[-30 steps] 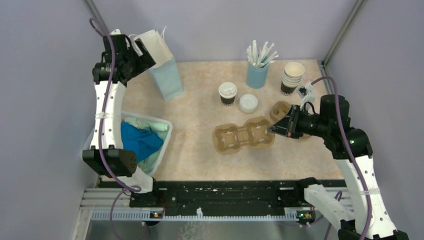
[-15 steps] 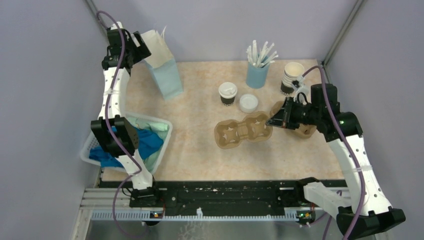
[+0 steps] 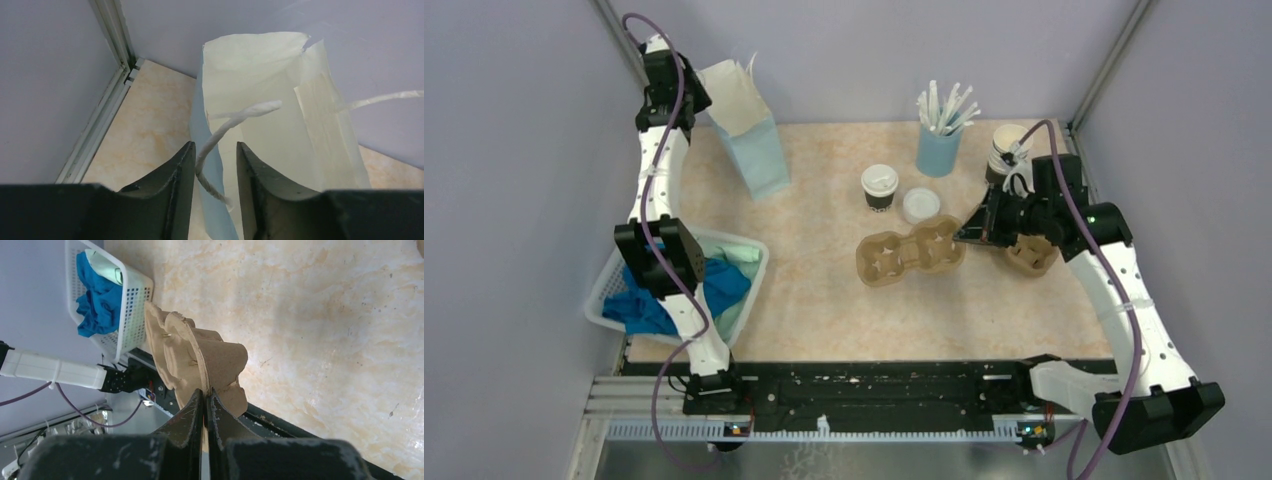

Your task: Pack the takeout coffee

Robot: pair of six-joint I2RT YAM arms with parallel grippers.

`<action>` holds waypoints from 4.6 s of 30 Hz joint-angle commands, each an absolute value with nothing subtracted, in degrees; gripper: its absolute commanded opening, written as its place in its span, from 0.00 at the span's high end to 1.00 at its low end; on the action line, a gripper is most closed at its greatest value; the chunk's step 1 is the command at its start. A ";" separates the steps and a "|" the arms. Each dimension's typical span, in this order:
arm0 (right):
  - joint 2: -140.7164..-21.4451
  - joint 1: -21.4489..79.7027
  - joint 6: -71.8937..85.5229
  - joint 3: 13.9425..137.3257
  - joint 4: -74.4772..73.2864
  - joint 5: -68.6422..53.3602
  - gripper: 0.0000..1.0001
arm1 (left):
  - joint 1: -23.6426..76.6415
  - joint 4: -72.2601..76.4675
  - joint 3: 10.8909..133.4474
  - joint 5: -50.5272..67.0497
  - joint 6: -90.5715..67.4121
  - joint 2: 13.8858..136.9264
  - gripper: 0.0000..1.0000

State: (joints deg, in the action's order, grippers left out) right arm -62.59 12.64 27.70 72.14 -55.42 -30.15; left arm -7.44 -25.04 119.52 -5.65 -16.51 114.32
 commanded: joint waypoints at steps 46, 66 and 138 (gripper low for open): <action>-41.23 13.01 26.10 82.65 -73.88 -33.33 1.00 | -2.71 -23.75 85.13 46.63 -35.41 63.94 1.00; -41.88 13.01 28.10 107.83 -74.30 -29.90 1.00 | 28.50 -20.85 83.61 58.11 -31.95 79.77 1.00; -64.02 14.74 10.80 102.78 -76.11 -21.47 1.00 | 33.79 -17.35 83.77 49.74 -30.34 84.23 1.00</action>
State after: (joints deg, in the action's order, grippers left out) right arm -64.10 13.43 10.98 103.37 -78.87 -21.26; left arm 33.10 -20.05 81.43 49.87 -29.93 84.79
